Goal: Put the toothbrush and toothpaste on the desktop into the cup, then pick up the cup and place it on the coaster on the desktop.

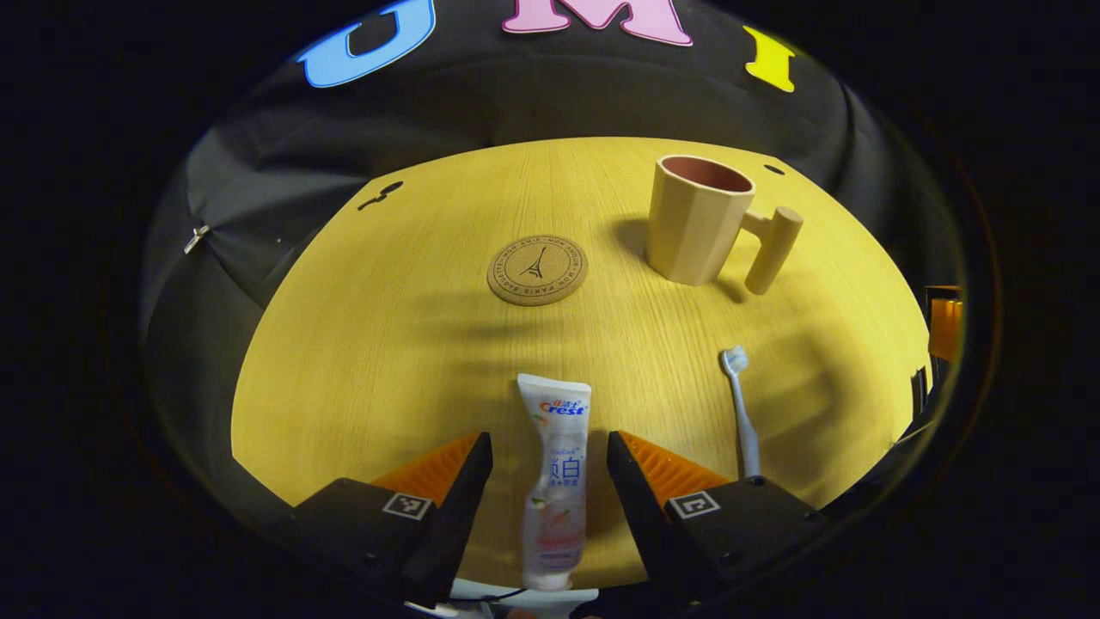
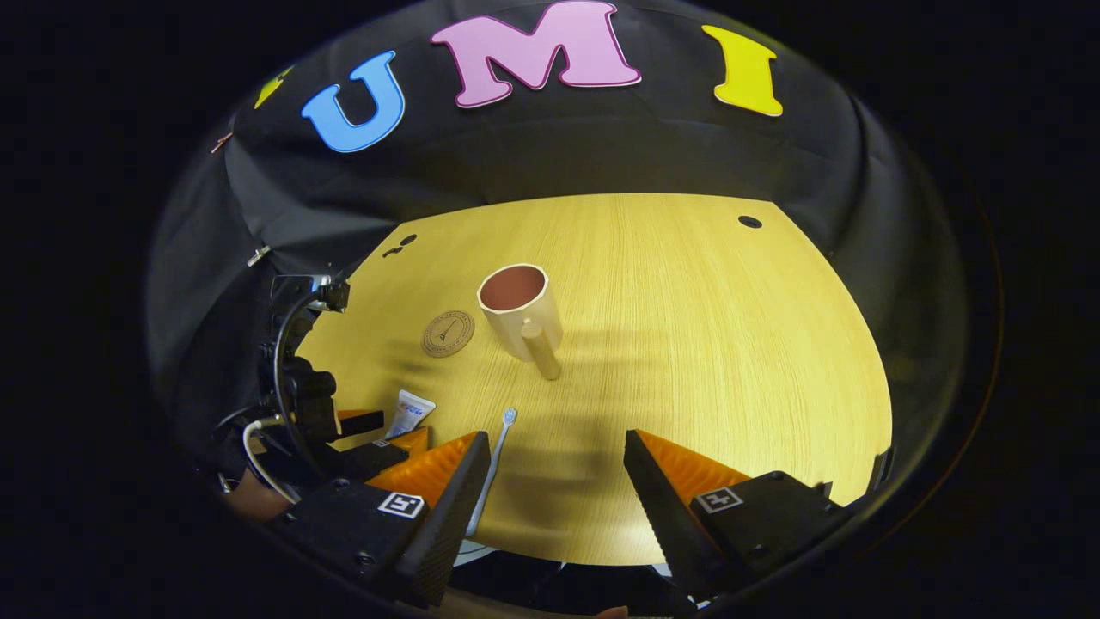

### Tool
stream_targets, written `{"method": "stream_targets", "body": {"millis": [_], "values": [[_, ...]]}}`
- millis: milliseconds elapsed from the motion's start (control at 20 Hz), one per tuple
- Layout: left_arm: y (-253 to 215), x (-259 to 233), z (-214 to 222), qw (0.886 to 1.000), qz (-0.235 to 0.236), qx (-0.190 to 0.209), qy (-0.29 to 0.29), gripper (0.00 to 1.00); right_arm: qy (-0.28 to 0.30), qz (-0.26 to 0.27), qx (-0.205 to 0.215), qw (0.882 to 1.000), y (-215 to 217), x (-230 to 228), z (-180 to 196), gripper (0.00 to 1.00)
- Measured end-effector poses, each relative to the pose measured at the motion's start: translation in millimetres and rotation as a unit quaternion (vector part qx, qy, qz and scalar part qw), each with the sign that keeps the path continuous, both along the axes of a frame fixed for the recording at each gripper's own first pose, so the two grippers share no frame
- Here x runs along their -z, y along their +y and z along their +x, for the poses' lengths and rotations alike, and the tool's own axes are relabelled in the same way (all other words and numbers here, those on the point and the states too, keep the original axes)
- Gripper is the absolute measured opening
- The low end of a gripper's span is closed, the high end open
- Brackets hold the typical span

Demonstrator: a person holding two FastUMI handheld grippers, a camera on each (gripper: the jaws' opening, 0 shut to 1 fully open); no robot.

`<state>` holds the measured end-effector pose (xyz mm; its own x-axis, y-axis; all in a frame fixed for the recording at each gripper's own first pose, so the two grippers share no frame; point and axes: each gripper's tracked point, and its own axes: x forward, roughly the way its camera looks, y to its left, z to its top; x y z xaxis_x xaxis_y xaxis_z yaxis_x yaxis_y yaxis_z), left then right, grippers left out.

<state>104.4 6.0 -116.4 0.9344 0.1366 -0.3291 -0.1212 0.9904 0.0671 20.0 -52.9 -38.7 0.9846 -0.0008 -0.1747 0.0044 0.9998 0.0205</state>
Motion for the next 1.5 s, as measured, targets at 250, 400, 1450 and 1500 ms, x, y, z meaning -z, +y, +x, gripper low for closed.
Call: {"method": "stream_targets", "body": {"millis": [250, 400, 1450, 1500], "values": [[-7.2, 2.2, 3.5, 1.0, -0.004, 0.015, 0.008, 0.8, 0.006, 0.0, 0.004, 1.0, 2.6, 3.6, 2.7, 0.97], [-12.1, 3.9, 5.6, 1.0, -0.007, 0.027, 0.009, 0.73, 0.011, 0.0, 0.009, 1.0, 7.3, 7.4, 3.6, 0.97], [-6.2, -16.5, -23.7, 0.978, -0.083, 0.192, 0.012, 0.21, 0.102, 0.024, 0.071, 0.992, 56.2, 87.0, 55.7, 0.84], [-2.7, -20.8, -27.9, 0.977, -0.089, 0.192, 0.01, 0.26, 0.11, 0.025, 0.074, 0.991, 57.9, 90.0, 58.7, 0.84]]}}
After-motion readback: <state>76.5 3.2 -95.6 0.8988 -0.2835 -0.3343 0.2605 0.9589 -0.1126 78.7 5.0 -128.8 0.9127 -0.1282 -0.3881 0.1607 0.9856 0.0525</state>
